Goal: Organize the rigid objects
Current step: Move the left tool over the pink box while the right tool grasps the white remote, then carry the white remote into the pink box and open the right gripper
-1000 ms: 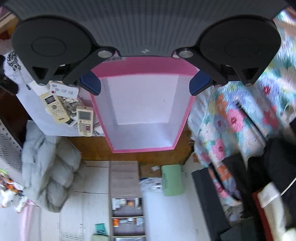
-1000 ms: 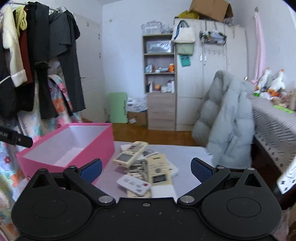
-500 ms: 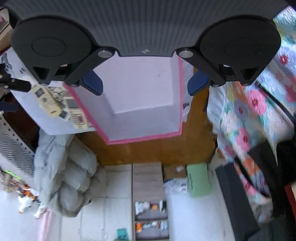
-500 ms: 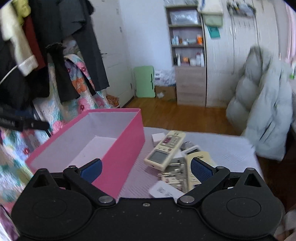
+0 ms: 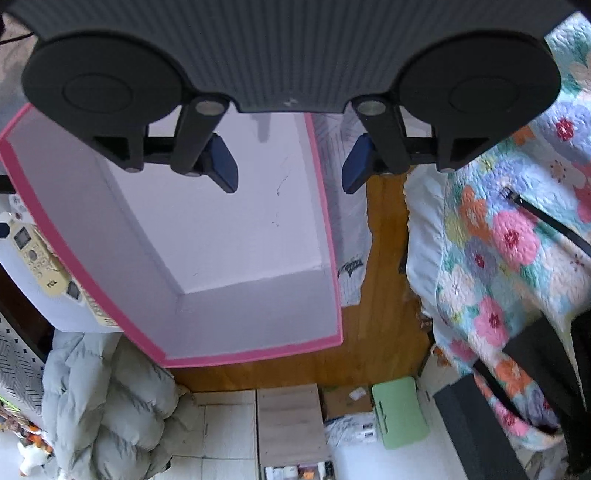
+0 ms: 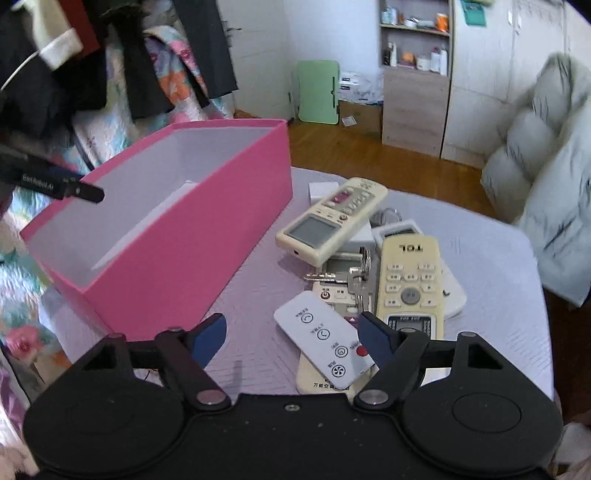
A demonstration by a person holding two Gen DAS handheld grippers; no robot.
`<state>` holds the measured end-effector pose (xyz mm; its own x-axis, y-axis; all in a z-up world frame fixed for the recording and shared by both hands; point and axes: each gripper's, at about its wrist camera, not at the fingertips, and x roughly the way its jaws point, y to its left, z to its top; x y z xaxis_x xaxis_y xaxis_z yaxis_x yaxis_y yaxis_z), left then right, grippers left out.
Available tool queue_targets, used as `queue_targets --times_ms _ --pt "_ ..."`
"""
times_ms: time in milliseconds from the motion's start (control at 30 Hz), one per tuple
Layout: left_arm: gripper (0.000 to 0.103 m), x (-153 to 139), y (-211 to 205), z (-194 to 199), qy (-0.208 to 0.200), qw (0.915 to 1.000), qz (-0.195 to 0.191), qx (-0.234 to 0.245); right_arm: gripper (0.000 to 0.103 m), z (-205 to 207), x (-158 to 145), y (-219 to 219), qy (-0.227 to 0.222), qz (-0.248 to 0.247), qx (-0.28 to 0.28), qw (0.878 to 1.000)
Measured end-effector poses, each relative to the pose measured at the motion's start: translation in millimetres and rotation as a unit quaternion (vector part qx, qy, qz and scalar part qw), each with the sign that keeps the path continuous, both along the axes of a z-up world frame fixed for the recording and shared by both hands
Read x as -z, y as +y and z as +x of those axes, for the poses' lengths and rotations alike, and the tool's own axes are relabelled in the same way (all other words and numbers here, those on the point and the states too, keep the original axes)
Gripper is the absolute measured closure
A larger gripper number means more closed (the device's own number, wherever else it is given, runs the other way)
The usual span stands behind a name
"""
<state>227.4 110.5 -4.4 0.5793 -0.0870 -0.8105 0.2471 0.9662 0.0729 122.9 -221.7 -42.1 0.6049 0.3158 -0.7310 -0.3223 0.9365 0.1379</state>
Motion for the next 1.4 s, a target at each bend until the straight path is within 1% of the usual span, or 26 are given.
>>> queue_targets --times_ms 100,167,200,233,267,300,367,433,500,533,567,633,700,733,767,800,833,867,900,933,967,1033,1100,1200,1333,1400 --pt "0.039 11 9 15 0.013 0.9991 0.011 -0.038 0.022 7 9 2 -0.002 -0.024 -0.004 1.0" --pt "0.044 15 16 23 0.017 0.9986 0.007 -0.05 0.024 10 15 6 -0.005 -0.053 -0.017 0.998" --pt "0.063 16 18 24 0.017 0.9985 -0.003 -0.053 0.027 11 18 7 -0.002 -0.066 -0.022 0.998" --pt "0.091 17 21 25 0.017 0.9982 -0.014 -0.056 0.041 11 20 8 0.003 -0.072 -0.025 0.997" --pt "0.096 18 23 25 0.021 0.9978 -0.032 -0.054 0.052 11 20 8 0.006 -0.073 -0.026 0.997" --pt "0.098 17 24 23 0.02 0.9972 -0.046 -0.056 0.055 9 20 7 0.007 -0.067 -0.026 0.997" --pt "0.099 16 19 20 0.003 0.9976 -0.038 -0.057 0.075 7 18 4 0.004 -0.054 -0.031 0.998" --pt "0.1 16 18 19 -0.006 0.9963 -0.045 -0.073 0.076 6 17 5 0.004 -0.05 -0.032 0.998" --pt "0.1 17 15 18 -0.015 0.9965 -0.038 -0.073 0.076 6 19 6 0.0 -0.053 -0.033 0.998" --pt "0.1 17 13 19 -0.022 0.9966 -0.034 -0.072 0.073 7 19 6 -0.003 -0.053 -0.035 0.998" --pt "0.1 19 10 20 -0.023 0.9972 -0.026 -0.067 0.062 7 20 6 -0.004 -0.054 -0.035 0.998" --pt "0.097 20 9 22 -0.018 0.9973 -0.025 -0.067 0.047 11 20 8 -0.006 -0.072 -0.034 0.997" --pt "0.097 20 10 22 -0.012 0.9972 -0.029 -0.068 0.04 14 22 11 -0.007 -0.095 -0.051 0.994" --pt "0.097 20 10 24 -0.01 0.9971 -0.031 -0.069 0.033 16 23 12 -0.004 -0.102 -0.061 0.993" --pt "0.097 20 11 24 -0.008 0.9968 -0.033 -0.072 0.032 19 25 13 0.001 -0.108 -0.071 0.992" --pt "0.097 21 11 26 -0.004 0.9965 -0.036 -0.075 0.033 21 27 13 0.009 -0.113 -0.077 0.99" --pt "0.097 22 12 26 -0.003 0.9962 -0.037 -0.079 0.037 23 29 14 0.011 -0.12 -0.077 0.99" --pt "0.099 22 11 25 -0.005 0.9962 -0.034 -0.08 0.048 23 30 14 0.006 -0.128 -0.074 0.989" --pt "0.101 21 11 24 -0.007 0.9962 -0.034 -0.079 0.051 22 29 15 0.0 -0.132 -0.073 0.988" --pt "0.1 21 11 23 -0.006 0.9961 -0.041 -0.077 0.057 22 27 15 0.002 -0.126 -0.074 0.989" --pt "0.1 21 11 21 -0.005 0.996 -0.05 -0.074 0.059 21 24 13 0.003 -0.112 -0.067 0.991" --pt "0.1 21 10 18 -0.007 0.9958 -0.057 -0.072 0.059 21 19 8 0.007 -0.083 -0.039 0.996" --pt "0.1 23 8 15 -0.01 0.995 -0.064 -0.076 0.059 20 21 6 0.011 -0.072 -0.019 0.997" --pt "0.1 24 7 13 -0.012 0.9941 -0.068 -0.084 0.058 19 25 8 0.011 -0.075 -0.006 0.997" --pt "0.1 24 2 12 -0.016 0.994 -0.059 -0.091 0.058 21 26 18 0.006 -0.103 -0.014 0.995" --pt "0.101 25 0 9 -0.024 0.994 -0.055 -0.091 0.059 21 26 18 0.008 -0.103 -0.011 0.995"
